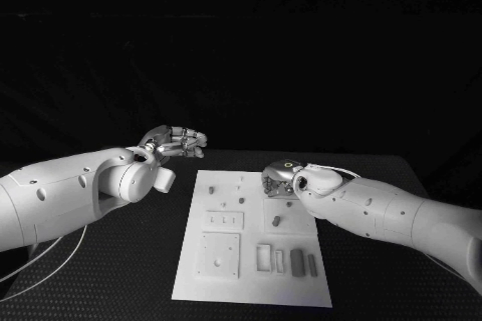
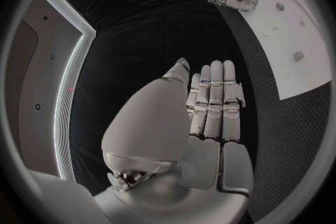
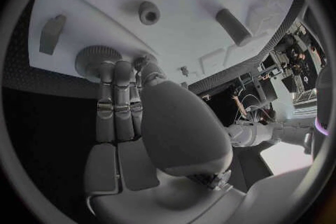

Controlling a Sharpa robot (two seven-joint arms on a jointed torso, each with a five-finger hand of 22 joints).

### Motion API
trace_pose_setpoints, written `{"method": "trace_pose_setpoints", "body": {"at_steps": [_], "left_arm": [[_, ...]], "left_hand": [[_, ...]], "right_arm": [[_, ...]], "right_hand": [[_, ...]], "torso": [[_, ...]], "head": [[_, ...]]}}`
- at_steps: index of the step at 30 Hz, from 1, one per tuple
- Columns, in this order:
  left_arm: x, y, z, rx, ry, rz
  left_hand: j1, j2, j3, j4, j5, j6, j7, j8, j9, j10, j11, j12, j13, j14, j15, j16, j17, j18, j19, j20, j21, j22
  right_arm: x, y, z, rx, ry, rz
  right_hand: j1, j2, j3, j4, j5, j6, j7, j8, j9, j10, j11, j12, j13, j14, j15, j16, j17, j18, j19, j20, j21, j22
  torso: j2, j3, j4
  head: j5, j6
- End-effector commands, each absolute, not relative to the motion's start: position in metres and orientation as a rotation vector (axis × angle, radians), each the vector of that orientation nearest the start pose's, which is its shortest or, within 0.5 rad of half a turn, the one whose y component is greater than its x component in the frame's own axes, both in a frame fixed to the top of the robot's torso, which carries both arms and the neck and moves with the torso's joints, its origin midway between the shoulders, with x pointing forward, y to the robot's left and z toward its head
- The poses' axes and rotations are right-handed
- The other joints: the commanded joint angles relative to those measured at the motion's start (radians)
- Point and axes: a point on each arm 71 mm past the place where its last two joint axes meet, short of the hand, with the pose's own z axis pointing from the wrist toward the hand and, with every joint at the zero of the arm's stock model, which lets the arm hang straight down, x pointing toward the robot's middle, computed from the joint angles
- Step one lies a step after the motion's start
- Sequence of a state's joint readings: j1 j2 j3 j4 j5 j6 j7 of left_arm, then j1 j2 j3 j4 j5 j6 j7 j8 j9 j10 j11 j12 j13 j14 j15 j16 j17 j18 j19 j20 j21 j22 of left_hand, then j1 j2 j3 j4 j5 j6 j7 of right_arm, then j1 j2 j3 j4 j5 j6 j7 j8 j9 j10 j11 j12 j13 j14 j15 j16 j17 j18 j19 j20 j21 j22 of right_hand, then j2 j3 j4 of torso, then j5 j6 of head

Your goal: Assemble the parts on the task board

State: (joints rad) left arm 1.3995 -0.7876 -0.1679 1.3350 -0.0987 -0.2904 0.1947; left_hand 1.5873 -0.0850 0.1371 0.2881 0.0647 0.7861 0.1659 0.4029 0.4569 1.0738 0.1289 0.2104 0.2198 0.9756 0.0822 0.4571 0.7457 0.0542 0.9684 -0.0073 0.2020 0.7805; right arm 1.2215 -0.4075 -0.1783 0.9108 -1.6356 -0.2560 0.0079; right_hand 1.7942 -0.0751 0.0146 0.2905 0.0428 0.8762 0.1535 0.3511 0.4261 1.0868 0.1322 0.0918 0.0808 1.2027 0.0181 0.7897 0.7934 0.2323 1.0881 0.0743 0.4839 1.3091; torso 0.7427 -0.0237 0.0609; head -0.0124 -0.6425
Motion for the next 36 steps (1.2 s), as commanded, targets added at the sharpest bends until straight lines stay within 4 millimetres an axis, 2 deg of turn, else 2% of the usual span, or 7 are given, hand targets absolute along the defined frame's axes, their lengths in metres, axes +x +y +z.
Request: {"method": "trace_pose_setpoints", "body": {"at_steps": [1,12,17,23,36], "left_arm": [[0.5411,0.2394,-0.1395,-0.984,1.534,-1.289],[0.5408,0.2384,-0.1388,-0.982,1.536,-1.292],[0.541,0.2384,-0.138,-0.981,1.534,-1.292],[0.5411,0.2394,-0.137,-0.981,1.531,-1.291],[0.5412,0.2405,-0.1359,-0.98,1.529,-1.29]], "left_hand": [[-0.006,-0.003,-0.004,0.001,-0.004,-0.003,0.006,-0.003,0.001,-0.002,0.006,-0.004,0.001,0.005,0.0,-0.008,0.002,-0.008,-0.002,-0.006,-0.005,-0.001],[-0.008,-0.003,-0.004,0.001,-0.005,-0.006,0.006,-0.007,0.002,-0.005,0.008,-0.009,0.001,0.004,0.001,-0.011,0.004,-0.011,-0.002,-0.007,-0.008,-0.001],[-0.008,-0.003,-0.004,0.001,-0.005,-0.006,0.006,-0.007,0.003,-0.005,0.008,-0.01,0.002,0.004,0.001,-0.011,0.004,-0.011,-0.002,-0.007,-0.009,-0.001],[-0.007,-0.003,-0.004,0.001,-0.005,-0.006,0.006,-0.008,0.003,-0.005,0.009,-0.011,0.002,0.004,0.001,-0.012,0.004,-0.012,-0.002,-0.007,-0.009,-0.001],[-0.007,-0.004,-0.003,0.0,-0.005,-0.008,0.007,-0.011,0.004,-0.008,0.01,-0.015,0.002,0.004,0.001,-0.015,0.006,-0.013,-0.002,-0.008,-0.012,-0.001]], "right_arm": [[0.5629,-0.1429,-0.2453,-0.5,1.705,0.396],[0.5623,-0.1381,-0.2458,-0.507,1.7,0.393],[0.562,-0.1368,-0.2461,-0.511,1.701,0.39],[0.5617,-0.1367,-0.246,-0.518,1.694,0.377],[0.5627,-0.1383,-0.2431,-0.503,1.653,0.371]], "right_hand": [[0.007,-0.002,0.009,0.0,0.005,0.005,0.003,0.001,-0.001,0.006,0.0,-0.002,-0.001,0.004,0.0,0.006,0.002,0.029,0.0,0.0,0.005,0.023],[0.007,-0.005,0.02,0.0,0.005,0.01,0.005,-0.001,-0.003,0.022,-0.004,0.0,0.002,0.005,-0.004,0.01,0.004,0.029,0.0,-0.001,0.01,0.023],[0.008,-0.002,0.032,0.0,0.005,0.021,0.004,0.002,-0.003,0.045,-0.011,0.007,0.007,0.008,-0.011,0.013,0.006,0.029,0.002,-0.002,0.017,0.023],[0.023,0.006,0.059,-0.002,0.005,0.049,-0.007,0.011,0.0,0.092,-0.027,0.022,0.019,0.016,-0.026,0.019,0.009,0.029,0.005,-0.008,0.028,0.023],[0.04,-0.014,0.123,-0.002,0.006,0.052,-0.006,0.002,-0.004,0.115,-0.034,0.014,0.028,0.02,-0.032,0.02,0.011,0.029,0.002,-0.007,0.039,0.022]], "torso": [[0.0,0.0007,-0.0003],[0.001,-0.0005,0.0011],[0.002,-0.0006,0.0012],[0.002,-0.0005,0.0013],[0.002,0.0003,-0.0008]], "head": [[-0.001,0.002],[-0.005,0.004],[-0.005,0.004],[-0.005,0.001],[-0.003,0.004]]}}
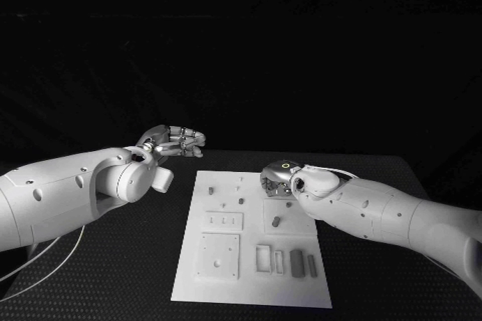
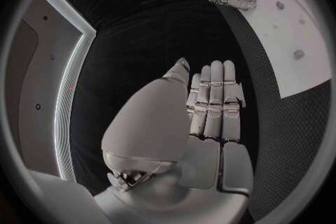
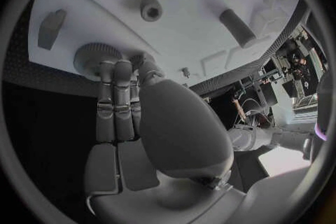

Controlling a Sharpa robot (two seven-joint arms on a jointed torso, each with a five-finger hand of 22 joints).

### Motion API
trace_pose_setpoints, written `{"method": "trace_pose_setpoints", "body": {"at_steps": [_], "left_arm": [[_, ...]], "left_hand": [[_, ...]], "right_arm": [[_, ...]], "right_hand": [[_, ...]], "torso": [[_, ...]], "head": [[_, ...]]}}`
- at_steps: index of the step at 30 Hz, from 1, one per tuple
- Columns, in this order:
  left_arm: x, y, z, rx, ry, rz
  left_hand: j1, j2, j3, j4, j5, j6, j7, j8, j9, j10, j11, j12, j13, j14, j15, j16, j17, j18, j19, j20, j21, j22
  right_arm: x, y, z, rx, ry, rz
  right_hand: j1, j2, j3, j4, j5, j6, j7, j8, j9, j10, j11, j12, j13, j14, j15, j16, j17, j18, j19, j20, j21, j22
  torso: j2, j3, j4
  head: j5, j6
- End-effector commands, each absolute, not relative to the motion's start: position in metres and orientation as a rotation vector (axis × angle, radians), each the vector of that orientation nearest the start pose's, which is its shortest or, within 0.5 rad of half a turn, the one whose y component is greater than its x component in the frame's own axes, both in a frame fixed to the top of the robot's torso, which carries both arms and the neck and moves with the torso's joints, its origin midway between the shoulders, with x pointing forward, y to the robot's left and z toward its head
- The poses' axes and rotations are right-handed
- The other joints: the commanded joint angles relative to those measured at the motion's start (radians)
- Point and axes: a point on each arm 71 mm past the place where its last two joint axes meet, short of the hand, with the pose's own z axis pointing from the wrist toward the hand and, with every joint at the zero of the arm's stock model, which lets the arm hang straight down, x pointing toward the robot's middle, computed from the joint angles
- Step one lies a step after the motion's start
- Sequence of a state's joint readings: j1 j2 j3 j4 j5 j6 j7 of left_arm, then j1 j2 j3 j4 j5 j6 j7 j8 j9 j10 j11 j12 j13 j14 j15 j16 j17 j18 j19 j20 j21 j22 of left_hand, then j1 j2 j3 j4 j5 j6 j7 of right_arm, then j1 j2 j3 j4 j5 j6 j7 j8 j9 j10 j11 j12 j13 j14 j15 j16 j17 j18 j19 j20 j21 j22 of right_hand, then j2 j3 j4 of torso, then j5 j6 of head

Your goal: Assemble the parts on the task board

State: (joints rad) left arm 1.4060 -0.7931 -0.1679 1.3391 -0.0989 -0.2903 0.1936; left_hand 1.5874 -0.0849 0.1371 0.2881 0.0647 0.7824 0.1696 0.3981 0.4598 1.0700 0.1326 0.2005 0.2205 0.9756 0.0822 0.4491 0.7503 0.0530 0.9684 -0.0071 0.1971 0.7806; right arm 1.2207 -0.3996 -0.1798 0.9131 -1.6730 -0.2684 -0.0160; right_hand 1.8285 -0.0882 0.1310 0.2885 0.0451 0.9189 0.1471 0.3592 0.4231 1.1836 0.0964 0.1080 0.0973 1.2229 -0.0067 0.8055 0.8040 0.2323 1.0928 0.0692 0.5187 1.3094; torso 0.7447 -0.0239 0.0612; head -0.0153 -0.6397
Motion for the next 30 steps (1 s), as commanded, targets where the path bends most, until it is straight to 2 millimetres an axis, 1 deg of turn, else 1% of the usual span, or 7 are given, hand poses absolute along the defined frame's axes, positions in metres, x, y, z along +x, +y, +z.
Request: {"method": "trace_pose_setpoints", "body": {"at_steps": [1,13,16,18,26,28,30], "left_arm": [[0.541,0.24,-0.136,-0.98,1.529,-1.29],[0.542,0.241,-0.136,-0.981,1.526,-1.288],[0.542,0.241,-0.136,-0.981,1.525,-1.287],[0.542,0.241,-0.136,-0.981,1.524,-1.286],[0.542,0.24,-0.135,-0.973,1.525,-1.288],[0.542,0.238,-0.135,-0.97,1.526,-1.289],[0.542,0.238,-0.135,-0.969,1.526,-1.291]], "left_hand": [[-0.007,-0.004,-0.003,0.0,-0.005,-0.005,0.003,-0.006,0.001,-0.004,0.006,-0.005,0.002,0.004,0.001,-0.007,0.001,-0.012,-0.002,-0.008,-0.007,-0.001],[-0.006,-0.004,-0.003,0.0,-0.005,-0.007,0.004,-0.009,0.002,-0.006,0.008,-0.009,0.002,0.004,0.001,-0.009,0.003,-0.013,-0.001,-0.009,-0.009,-0.001],[-0.006,-0.004,-0.003,0.0,-0.005,-0.008,0.004,-0.009,0.002,-0.007,0.008,-0.01,0.002,0.004,0.001,-0.009,0.003,-0.013,-0.001,-0.009,-0.009,-0.001],[-0.006,-0.004,-0.003,0.0,-0.005,-0.008,0.004,-0.009,0.002,-0.007,0.008,-0.01,0.002,0.004,0.001,-0.01,0.003,-0.013,-0.001,-0.009,-0.01,-0.001],[-0.005,-0.004,-0.003,0.0,-0.005,-0.008,0.004,-0.01,0.003,-0.007,0.009,-0.011,0.002,0.004,0.001,-0.01,0.004,-0.013,-0.001,-0.009,-0.01,0.0],[-0.005,-0.004,-0.003,0.0,-0.005,-0.008,0.004,-0.01,0.003,-0.007,0.009,-0.011,0.002,0.004,0.001,-0.01,0.004,-0.013,-0.001,-0.009,-0.011,0.0],[-0.006,-0.004,-0.003,0.0,-0.005,-0.008,0.004,-0.01,0.003,-0.007,0.009,-0.011,0.002,0.004,0.001,-0.011,0.004,-0.014,-0.001,-0.009,-0.011,0.0]], "right_arm": [[0.563,-0.138,-0.242,-0.499,1.643,0.373],[0.563,-0.132,-0.236,-0.46,1.57,0.365],[0.564,-0.126,-0.232,-0.461,1.552,0.369],[0.564,-0.122,-0.23,-0.462,1.544,0.372],[0.566,-0.105,-0.227,-0.462,1.504,0.38],[0.567,-0.103,-0.226,-0.456,1.492,0.379],[0.568,-0.101,-0.225,-0.453,1.485,0.377]], "right_hand": [[0.005,-0.002,0.011,0.0,0.003,0.01,0.0,-0.007,-0.001,0.021,0.001,-0.002,0.012,0.001,-0.008,0.005,0.001,0.03,-0.002,-0.003,0.006,0.022],[-0.004,-0.015,0.046,-0.001,0.003,0.021,-0.003,-0.006,0.001,0.038,-0.005,-0.005,0.019,0.011,-0.014,0.01,0.005,0.03,0.004,-0.008,0.02,0.022],[-0.006,-0.017,0.05,-0.001,0.003,0.022,-0.004,-0.006,0.001,0.04,-0.006,-0.006,0.019,0.012,-0.015,0.011,0.006,0.03,0.004,-0.009,0.022,0.022],[-0.007,-0.018,0.052,-0.001,0.003,0.022,-0.004,-0.006,0.001,0.04,-0.006,-0.007,0.019,0.013,-0.015,0.011,0.006,0.03,0.005,-0.009,0.022,0.022],[-0.009,-0.021,0.058,-0.002,0.003,0.023,-0.004,-0.007,0.001,0.042,-0.006,-0.009,0.02,0.014,-0.015,0.012,0.007,0.03,0.005,-0.01,0.025,0.022],[-0.01,-0.022,0.061,-0.002,0.003,0.023,-0.004,-0.007,0.001,0.042,-0.006,-0.01,0.02,0.015,-0.015,0.012,0.007,0.03,0.006,-0.01,0.026,0.022],[-0.011,-0.023,0.063,-0.002,0.003,0.023,-0.004,-0.007,0.001,0.042,-0.006,-0.011,0.02,0.016,-0.015,0.013,0.007,0.03,0.006,-0.011,0.027,0.022]], "torso": [[0.0,0.0007,-0.0013],[0.0,-0.0008,0.0007],[0.0,-0.0012,0.0007],[0.0,-0.0017,0.0022],[0.002,-0.0026,0.0031],[0.002,-0.002,0.0018],[0.002,-0.0023,0.0029]], "head": [[0.0,0.001],[0.0,0.01],[0.003,0.012],[0.002,0.015],[0.003,0.026],[0.004,0.028],[0.005,0.031]]}}
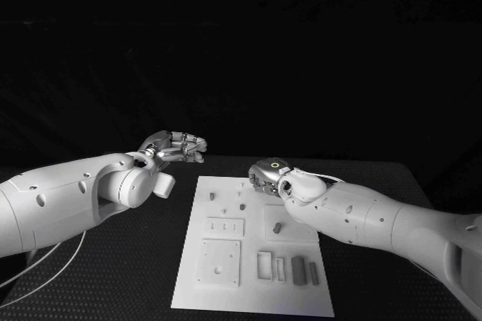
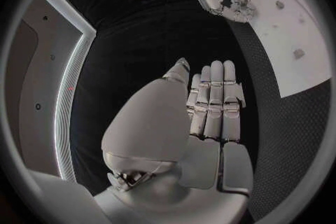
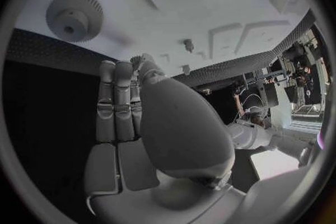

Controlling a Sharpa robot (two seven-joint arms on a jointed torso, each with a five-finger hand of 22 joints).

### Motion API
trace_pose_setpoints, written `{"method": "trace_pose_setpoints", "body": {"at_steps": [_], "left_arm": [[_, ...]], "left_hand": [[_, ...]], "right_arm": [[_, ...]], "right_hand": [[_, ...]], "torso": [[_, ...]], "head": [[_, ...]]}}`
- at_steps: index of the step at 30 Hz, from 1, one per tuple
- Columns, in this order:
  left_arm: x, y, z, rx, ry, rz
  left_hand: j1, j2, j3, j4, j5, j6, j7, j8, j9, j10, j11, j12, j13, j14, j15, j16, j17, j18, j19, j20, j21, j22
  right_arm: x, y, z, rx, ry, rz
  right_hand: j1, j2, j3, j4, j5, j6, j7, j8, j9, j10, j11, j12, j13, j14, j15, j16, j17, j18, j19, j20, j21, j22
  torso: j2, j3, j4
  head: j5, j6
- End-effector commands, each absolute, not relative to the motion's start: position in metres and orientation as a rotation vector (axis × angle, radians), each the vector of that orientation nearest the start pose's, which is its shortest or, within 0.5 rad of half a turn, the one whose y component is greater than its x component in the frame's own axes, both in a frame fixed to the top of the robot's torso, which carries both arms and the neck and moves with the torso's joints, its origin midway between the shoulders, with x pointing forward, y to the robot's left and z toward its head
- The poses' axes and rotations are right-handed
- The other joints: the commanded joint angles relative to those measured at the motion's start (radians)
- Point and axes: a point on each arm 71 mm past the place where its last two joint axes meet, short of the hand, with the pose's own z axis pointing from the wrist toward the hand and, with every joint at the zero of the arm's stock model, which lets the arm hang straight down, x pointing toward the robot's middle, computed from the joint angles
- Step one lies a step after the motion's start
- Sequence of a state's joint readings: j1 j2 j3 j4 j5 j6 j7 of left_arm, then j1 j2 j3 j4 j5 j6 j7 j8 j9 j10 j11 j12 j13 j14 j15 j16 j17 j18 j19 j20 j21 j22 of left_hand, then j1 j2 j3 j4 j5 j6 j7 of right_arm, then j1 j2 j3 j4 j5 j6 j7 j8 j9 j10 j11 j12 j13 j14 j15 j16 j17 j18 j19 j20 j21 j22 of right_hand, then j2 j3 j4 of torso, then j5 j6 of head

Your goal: Assemble the parts on the task board

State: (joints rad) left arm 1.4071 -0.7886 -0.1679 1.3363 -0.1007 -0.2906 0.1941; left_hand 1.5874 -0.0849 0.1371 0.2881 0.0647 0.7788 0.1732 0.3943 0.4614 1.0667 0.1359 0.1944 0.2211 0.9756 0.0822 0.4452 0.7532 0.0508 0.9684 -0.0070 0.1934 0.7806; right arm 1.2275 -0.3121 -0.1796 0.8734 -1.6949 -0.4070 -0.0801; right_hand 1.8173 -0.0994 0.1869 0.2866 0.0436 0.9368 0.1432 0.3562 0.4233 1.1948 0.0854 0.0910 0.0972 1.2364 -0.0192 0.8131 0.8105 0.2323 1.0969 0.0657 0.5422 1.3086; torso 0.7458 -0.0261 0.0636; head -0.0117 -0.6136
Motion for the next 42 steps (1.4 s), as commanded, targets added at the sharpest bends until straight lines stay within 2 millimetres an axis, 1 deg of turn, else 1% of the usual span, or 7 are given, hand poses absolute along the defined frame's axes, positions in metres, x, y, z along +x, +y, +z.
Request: {"method": "trace_pose_setpoints", "body": {"at_steps": [1,10,17,23,29,33,42], "left_arm": [[0.542,0.237,-0.135,-0.968,1.527,-1.292],[0.543,0.234,-0.13,-0.957,1.523,-1.3],[0.541,0.23,-0.122,-0.939,1.518,-1.313],[0.54,0.227,-0.117,-0.926,1.516,-1.322],[0.539,0.225,-0.116,-0.923,1.517,-1.326],[0.539,0.226,-0.116,-0.924,1.516,-1.325],[0.54,0.226,-0.116,-0.924,1.516,-1.324]], "left_hand": [[-0.006,-0.005,-0.003,0.0,-0.005,-0.005,0.0,-0.007,0.002,-0.003,0.005,-0.005,0.002,0.004,0.001,-0.007,0.001,-0.011,-0.001,-0.009,-0.007,0.0],[-0.006,-0.004,-0.003,0.0,-0.005,-0.004,0.001,-0.007,0.002,-0.003,0.005,-0.006,0.002,0.004,0.001,-0.008,0.002,-0.012,-0.001,-0.009,-0.008,0.0],[-0.005,-0.005,-0.003,0.0,-0.005,-0.004,0.001,-0.007,0.003,-0.003,0.005,-0.007,0.002,0.004,0.001,-0.008,0.002,-0.012,-0.001,-0.009,-0.009,0.0],[-0.005,-0.005,-0.003,0.0,-0.005,-0.003,0.001,-0.007,0.003,-0.002,0.005,-0.007,0.003,0.004,0.001,-0.009,0.002,-0.012,-0.001,-0.009,-0.009,0.0],[-0.005,-0.006,-0.003,0.0,-0.005,-0.003,0.001,-0.007,0.004,-0.002,0.005,-0.008,0.003,0.004,0.001,-0.01,0.003,-0.012,-0.001,-0.009,-0.01,0.0],[-0.004,-0.006,-0.003,0.0,-0.005,-0.003,0.001,-0.008,0.004,-0.002,0.005,-0.008,0.003,0.003,0.001,-0.01,0.003,-0.013,-0.001,-0.009,-0.01,0.0],[-0.004,-0.006,-0.003,0.0,-0.005,-0.003,0.001,-0.008,0.005,-0.001,0.005,-0.009,0.004,0.002,0.001,-0.012,0.003,-0.013,-0.002,-0.009,-0.012,0.0]], "right_arm": [[0.569,-0.1,-0.225,-0.452,1.482,0.376],[0.57,-0.089,-0.221,-0.449,1.441,0.374],[0.573,-0.081,-0.22,-0.445,1.419,0.369],[0.573,-0.077,-0.219,-0.444,1.412,0.374],[0.571,-0.073,-0.219,-0.446,1.407,0.382],[0.57,-0.07,-0.219,-0.45,1.408,0.389],[0.57,-0.07,-0.219,-0.451,1.415,0.39]], "right_hand": [[0.0,-0.013,0.008,0.0,0.005,0.006,0.0,-0.004,0.001,0.031,0.005,0.005,0.021,0.003,-0.003,0.005,0.001,0.03,0.002,-0.007,0.004,0.023],[-0.003,-0.017,0.014,-0.001,0.005,0.007,-0.001,-0.004,0.002,0.032,0.004,0.003,0.021,0.005,-0.003,0.006,0.002,0.03,0.003,-0.009,0.007,0.023],[-0.005,-0.019,0.02,-0.001,0.005,0.008,-0.001,-0.005,0.002,0.033,0.004,0.002,0.022,0.006,-0.004,0.007,0.003,0.03,0.004,-0.009,0.01,0.023],[-0.005,-0.02,0.024,-0.002,0.005,0.008,-0.001,-0.005,0.002,0.034,0.004,0.0,0.022,0.007,-0.004,0.007,0.003,0.03,0.004,-0.01,0.011,0.023],[-0.005,-0.021,0.027,-0.002,0.005,0.008,-0.001,-0.005,0.002,0.034,0.004,0.0,0.022,0.007,-0.004,0.008,0.003,0.03,0.004,-0.01,0.012,0.022],[-0.006,-0.021,0.029,-0.002,0.005,0.009,-0.001,-0.005,0.002,0.034,0.004,-0.001,0.022,0.008,-0.004,0.008,0.004,0.03,0.004,-0.01,0.013,0.022],[-0.008,-0.023,0.033,-0.002,0.005,0.008,-0.001,-0.006,0.002,0.035,0.004,-0.002,0.023,0.008,-0.004,0.008,0.004,0.03,0.004,-0.011,0.014,0.022]], "torso": [[0.001,0.0001,0.0007],[0.004,-0.0017,0.0031],[0.016,-0.0064,0.0157],[0.027,-0.0085,0.0257],[0.034,-0.011,0.0313],[0.036,-0.0132,0.0333],[0.034,-0.0113,0.0306]], "head": [[0.001,0.007],[0.005,0.017],[-0.001,0.03],[0.0,0.03],[-0.003,0.032],[-0.005,0.032],[-0.002,0.031]]}}
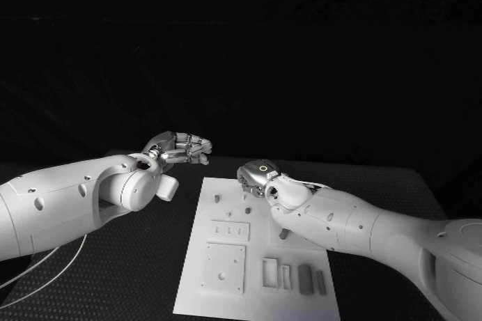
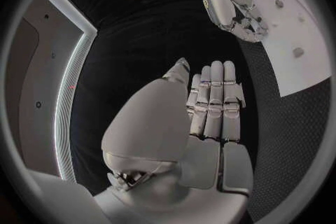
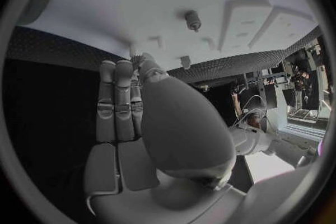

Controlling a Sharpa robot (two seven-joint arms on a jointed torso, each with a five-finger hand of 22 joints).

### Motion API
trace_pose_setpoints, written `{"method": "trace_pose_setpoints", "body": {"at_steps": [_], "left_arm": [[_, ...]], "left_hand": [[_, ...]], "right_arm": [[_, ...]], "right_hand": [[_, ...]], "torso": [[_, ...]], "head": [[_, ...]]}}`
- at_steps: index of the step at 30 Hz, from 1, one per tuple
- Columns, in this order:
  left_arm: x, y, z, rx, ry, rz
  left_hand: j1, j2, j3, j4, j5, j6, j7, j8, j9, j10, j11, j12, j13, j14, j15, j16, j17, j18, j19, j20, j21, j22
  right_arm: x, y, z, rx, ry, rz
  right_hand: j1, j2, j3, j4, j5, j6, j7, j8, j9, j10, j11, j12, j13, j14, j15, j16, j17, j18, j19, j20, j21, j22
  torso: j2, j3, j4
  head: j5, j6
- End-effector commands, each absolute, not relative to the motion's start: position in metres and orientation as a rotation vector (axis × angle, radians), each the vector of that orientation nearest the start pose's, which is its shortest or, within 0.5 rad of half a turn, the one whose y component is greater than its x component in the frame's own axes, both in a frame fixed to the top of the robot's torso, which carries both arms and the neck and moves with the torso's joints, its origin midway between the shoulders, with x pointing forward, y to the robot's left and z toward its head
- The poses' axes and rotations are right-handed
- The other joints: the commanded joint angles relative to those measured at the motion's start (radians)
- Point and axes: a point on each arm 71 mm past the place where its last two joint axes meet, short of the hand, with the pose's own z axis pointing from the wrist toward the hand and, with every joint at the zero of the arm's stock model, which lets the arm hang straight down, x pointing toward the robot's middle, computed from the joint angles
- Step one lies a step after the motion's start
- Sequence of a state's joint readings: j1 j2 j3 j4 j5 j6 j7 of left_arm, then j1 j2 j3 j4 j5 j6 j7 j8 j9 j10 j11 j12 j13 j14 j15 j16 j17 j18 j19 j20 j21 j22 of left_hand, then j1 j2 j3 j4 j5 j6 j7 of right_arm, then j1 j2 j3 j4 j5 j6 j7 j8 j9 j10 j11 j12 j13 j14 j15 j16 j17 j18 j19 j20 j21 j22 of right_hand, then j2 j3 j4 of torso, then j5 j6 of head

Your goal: Assemble the parts on the task board

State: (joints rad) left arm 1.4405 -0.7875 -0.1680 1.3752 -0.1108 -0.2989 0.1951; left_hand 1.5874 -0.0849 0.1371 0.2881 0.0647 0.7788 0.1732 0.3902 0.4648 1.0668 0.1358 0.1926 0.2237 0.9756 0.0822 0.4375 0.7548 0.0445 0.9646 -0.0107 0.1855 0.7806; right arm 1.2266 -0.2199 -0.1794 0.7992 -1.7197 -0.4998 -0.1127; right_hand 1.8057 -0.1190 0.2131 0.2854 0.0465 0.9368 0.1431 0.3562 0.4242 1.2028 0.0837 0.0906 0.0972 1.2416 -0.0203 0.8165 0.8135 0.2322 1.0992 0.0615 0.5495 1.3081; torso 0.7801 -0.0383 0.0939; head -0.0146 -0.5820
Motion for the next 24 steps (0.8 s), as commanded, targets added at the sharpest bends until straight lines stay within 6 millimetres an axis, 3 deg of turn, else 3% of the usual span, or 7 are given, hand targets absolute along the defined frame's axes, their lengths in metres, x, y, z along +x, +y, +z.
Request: {"method": "trace_pose_setpoints", "body": {"at_steps": [1,24], "left_arm": [[0.5397,0.2256,-0.1164,-0.924,1.516,-1.324],[0.541,0.2269,-0.1159,-0.923,1.513,-1.322]], "left_hand": [[-0.004,-0.006,-0.003,0.0,-0.005,-0.002,0.001,-0.004,0.001,-0.001,0.005,-0.007,0.001,0.002,0.001,-0.004,0.002,-0.007,0.002,-0.005,-0.004,0.0],[-0.008,-0.006,-0.004,0.001,-0.006,-0.002,0.001,-0.005,0.003,0.0,0.005,-0.01,0.003,0.003,0.002,-0.007,0.004,-0.007,0.003,-0.005,-0.006,0.0]], "right_arm": [[0.5699,-0.0699,-0.2193,-0.451,1.415,0.389],[0.5722,-0.0737,-0.2211,-0.449,1.438,0.363]], "right_hand": [[0.004,-0.004,0.007,-0.001,0.002,0.008,-0.001,-0.006,0.001,0.027,0.006,-0.002,0.023,0.003,-0.003,0.005,0.001,0.03,0.002,-0.006,0.007,0.023],[0.0,-0.009,0.015,-0.001,0.002,0.009,-0.001,-0.007,0.002,0.028,0.006,-0.005,0.023,0.003,-0.003,0.004,0.002,0.029,0.0,-0.007,0.009,0.023]], "torso": [[0.0,0.001,0.0005],[0.0,-0.0004,-0.0005]], "head": [[0.001,-0.001],[0.0,-0.006]]}}
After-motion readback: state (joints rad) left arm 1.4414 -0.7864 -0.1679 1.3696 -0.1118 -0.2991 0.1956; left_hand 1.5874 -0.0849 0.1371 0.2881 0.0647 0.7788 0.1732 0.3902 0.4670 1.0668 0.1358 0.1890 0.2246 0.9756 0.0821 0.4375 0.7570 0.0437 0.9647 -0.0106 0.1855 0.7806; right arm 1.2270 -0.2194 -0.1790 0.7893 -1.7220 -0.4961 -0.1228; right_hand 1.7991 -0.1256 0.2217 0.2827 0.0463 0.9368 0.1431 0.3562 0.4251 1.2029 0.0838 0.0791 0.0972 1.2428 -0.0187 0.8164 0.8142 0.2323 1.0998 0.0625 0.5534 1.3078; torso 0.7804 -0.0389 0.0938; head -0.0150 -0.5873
